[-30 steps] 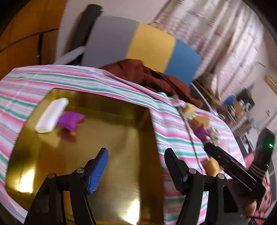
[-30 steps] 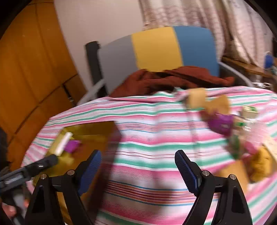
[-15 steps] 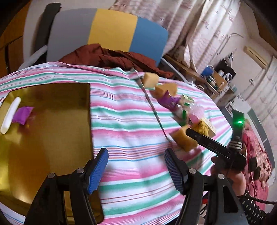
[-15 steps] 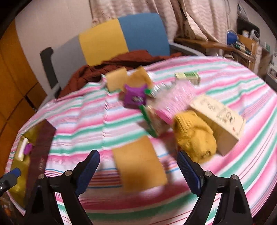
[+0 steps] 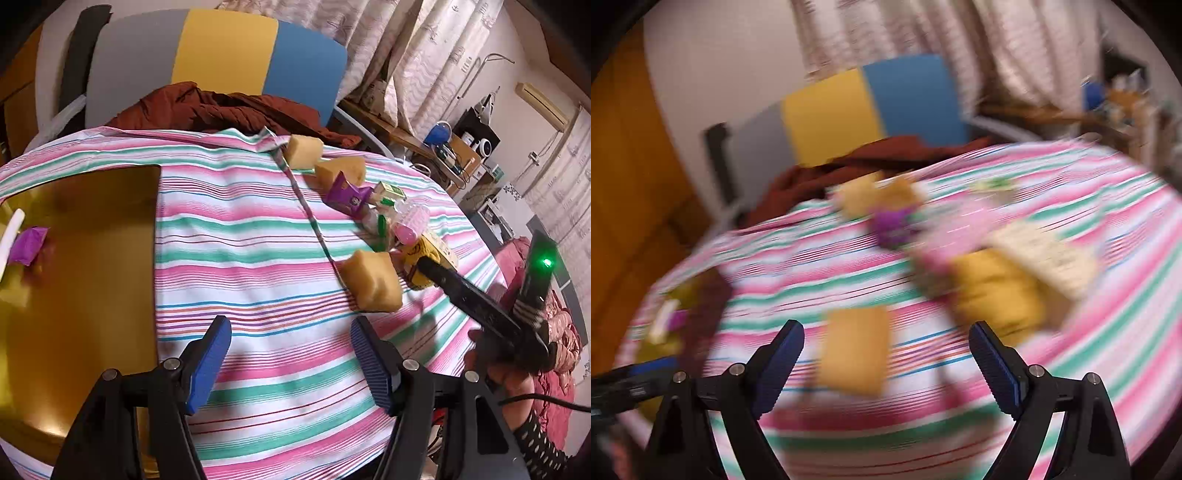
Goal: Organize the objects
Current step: 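Grasp the yellow sponge with the left tool while the right tool grasps the yellow sock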
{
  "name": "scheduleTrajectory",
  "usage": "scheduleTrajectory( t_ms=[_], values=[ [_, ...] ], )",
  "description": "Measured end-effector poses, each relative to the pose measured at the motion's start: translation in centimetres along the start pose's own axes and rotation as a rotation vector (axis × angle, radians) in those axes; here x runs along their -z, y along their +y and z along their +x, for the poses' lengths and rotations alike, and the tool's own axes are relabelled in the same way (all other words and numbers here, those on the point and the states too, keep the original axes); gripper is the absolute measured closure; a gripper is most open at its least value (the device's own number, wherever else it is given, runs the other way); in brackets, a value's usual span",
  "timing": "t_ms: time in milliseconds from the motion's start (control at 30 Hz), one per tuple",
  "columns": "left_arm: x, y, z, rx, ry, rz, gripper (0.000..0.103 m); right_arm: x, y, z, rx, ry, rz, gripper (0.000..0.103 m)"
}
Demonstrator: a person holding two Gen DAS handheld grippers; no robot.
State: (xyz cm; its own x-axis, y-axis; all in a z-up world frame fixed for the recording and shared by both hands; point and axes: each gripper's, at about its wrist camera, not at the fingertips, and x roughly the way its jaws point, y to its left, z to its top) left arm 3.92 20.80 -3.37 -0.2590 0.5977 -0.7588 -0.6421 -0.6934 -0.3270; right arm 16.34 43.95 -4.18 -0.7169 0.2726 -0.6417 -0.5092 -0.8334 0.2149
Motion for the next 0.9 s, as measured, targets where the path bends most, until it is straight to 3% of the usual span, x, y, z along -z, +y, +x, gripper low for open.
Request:
scheduleTrajectory(
  t_ms=[167,467,900],
  values=[
    [0.1,-1.1,1.0,0.015,0.031,0.022,0.035,-0.7,-3.1,1.9,0.118,0.017,-0.021,0.022],
    [-0.1,-2.7,3.1,0.022,0.086,0.06,0.035,-0.8,-4.0,5.1,0.156,0.049,-0.081,0.044],
    [-1.9,-7.0,8.1,0.045,0.151,0.133,0.035,-0.3,-4.6,6.2,0.188,0.035,-0.07,0.047]
  ],
)
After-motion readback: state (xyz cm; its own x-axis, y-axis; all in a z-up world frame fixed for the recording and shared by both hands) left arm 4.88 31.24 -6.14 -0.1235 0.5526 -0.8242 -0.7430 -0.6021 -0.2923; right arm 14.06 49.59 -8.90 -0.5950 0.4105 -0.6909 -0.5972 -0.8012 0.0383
